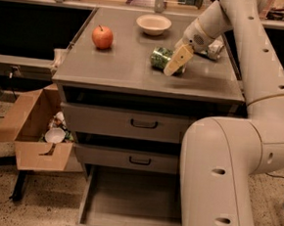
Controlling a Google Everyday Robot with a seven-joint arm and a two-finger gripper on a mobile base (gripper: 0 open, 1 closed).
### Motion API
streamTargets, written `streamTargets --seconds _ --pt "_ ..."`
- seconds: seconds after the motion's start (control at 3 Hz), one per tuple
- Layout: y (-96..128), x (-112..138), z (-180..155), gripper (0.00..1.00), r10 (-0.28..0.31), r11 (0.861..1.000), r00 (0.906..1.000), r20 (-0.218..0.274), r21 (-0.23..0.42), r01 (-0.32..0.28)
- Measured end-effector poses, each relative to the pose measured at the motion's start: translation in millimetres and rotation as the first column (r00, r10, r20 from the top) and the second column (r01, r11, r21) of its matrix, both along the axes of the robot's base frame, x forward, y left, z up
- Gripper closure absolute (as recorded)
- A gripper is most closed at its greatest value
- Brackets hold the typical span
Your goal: Pick green can from bottom drawer and place on counter
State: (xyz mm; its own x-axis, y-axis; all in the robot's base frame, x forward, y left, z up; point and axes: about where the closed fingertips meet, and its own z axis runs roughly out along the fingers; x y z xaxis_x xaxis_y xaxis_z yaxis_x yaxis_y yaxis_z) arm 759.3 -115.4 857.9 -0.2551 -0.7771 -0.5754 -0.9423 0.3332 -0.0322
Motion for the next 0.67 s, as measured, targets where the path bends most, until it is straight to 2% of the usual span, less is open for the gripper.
streamTargets --seconds 0.33,0.67 --pt "-13 0 27 0.00 -0.009 1.000 0.9973 0.072 0.005 0.009" --pt "-37 -10 84 0.00 0.016 1.000 0.9722 0.233 0.000 -0.016"
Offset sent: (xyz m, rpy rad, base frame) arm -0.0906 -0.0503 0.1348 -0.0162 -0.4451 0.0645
